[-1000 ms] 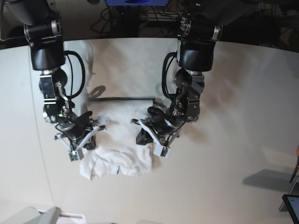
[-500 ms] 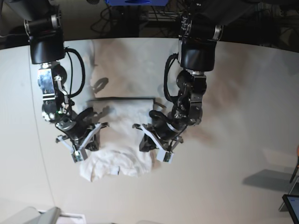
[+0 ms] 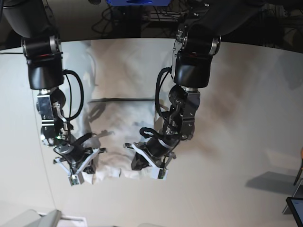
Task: Fold the T-shirt properly
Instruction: 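Lower both grippers onto the folded shirt and grasp its edges, then pull the shirt edges apart with both grippers to square the fold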
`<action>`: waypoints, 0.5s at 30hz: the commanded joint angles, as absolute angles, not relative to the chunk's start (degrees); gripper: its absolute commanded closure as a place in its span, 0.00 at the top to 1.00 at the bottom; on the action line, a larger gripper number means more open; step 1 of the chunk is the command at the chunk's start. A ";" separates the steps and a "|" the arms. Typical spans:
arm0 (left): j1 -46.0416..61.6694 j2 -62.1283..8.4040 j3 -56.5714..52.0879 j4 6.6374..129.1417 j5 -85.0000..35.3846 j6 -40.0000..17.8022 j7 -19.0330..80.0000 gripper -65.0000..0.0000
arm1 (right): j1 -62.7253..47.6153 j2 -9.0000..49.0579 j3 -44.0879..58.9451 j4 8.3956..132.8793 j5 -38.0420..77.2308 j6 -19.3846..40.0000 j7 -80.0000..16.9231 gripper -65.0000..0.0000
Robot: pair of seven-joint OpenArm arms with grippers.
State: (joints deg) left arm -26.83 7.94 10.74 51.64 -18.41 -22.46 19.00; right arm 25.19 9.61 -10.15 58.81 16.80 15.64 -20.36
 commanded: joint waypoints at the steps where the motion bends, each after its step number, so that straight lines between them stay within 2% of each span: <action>1: -29.32 8.57 10.95 50.24 -19.03 -22.02 16.66 0.00 | 27.56 9.80 -10.07 57.98 17.36 15.96 -18.24 0.00; 9: -33.10 8.31 11.03 37.32 -19.03 -21.85 15.43 0.00 | 29.85 9.71 -9.54 41.36 17.36 21.23 -10.51 0.00; 15: -33.10 7.34 11.12 36.53 -18.95 -21.76 14.55 0.00 | 28.97 9.71 -9.98 38.90 17.36 21.58 -7.87 0.00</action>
